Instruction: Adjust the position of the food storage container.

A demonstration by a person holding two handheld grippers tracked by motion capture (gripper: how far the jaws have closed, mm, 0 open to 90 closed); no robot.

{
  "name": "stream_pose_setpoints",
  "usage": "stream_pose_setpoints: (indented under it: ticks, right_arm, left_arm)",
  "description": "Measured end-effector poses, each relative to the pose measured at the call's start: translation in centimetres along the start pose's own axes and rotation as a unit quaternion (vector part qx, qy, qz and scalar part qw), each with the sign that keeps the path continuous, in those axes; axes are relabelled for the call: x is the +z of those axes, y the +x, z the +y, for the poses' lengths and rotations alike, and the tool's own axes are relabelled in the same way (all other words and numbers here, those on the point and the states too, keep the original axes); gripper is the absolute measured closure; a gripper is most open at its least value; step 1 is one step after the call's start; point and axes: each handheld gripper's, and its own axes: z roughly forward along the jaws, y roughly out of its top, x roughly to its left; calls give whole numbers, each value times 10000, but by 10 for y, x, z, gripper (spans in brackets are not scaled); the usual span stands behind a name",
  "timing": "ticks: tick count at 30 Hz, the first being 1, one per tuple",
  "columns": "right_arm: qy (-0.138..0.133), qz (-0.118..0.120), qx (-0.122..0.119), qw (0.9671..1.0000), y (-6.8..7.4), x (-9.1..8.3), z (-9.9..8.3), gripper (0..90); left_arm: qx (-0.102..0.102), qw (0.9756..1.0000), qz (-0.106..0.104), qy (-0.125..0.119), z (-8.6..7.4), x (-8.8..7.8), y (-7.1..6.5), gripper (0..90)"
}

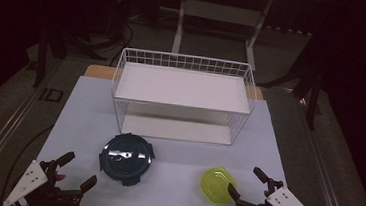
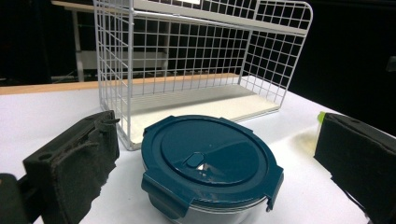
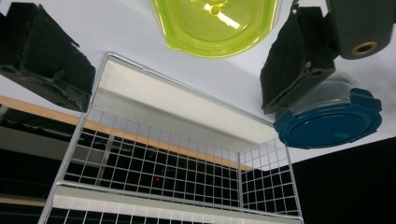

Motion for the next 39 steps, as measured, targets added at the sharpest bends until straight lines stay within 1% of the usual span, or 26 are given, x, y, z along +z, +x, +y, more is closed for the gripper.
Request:
stream_pose_setpoints:
  ticks: [6, 12, 15, 19, 21, 24, 25, 26, 28, 32, 35, 36, 37, 39]
  right_arm:
    - [-77, -18, -88, 9999, 3, -2, 3, 99]
    - [-79, -4, -64, 9999, 2, -2, 4, 99]
    - [-88, -7, -42, 10000, 2, -2, 4, 99]
    - [-53, 15, -19, 10000, 2, -1, 4, 99]
    - [-50, 17, -12, 10000, 2, -1, 4, 99]
    - [-51, 10, 5, 10000, 2, -1, 4, 99]
    - [-51, 10, 5, 10000, 2, -1, 4, 99]
    - [-47, -6, 11, 10000, 2, -1, 4, 99]
    - [-52, -17, 28, 10000, 1, -1, 4, 99]
    - [-40, -15, 50, 10000, 1, 0, 4, 99]
    - [-35, -14, 57, 10000, 1, 0, 4, 99]
    - [-35, -14, 57, 10000, 1, 0, 4, 99]
    - [-33, -15, 67, 10000, 2, 0, 4, 99]
    - [-27, -13, 75, 10000, 1, 1, 3, 99]
  left_arm:
    - [33, 10000, -37, -36, 2, -1, -2, 0]
    - [30, 10000, -44, -45, 3, 0, -3, 0]
    - [-24, 9999, -105, -36, 5, 0, -3, 0]
    - [-40, 9999, -106, -7, 8, 3, -2, 0]
    - [0, 10000, -89, -33, 12, 4, -1, 0]
    - [44, 9999, -124, 20, 18, 6, 1, 0]
    - [44, 9999, -124, 20, 18, 6, 1, 0]
    - [118, 9998, -137, 41, 22, 8, 1, 0]
    - [169, 9998, -135, 40, 25, 9, 1, 0]
    - [162, 9997, -179, 40, 34, 11, 7, 0]
    - [218, 9995, -229, 80, 42, 14, 14, 0]
    - [218, 9995, -229, 80, 42, 14, 14, 0]
    - [252, 9993, -236, 132, 46, 15, 19, 0]
    - [254, 9991, -289, 204, 49, 17, 26, 0]
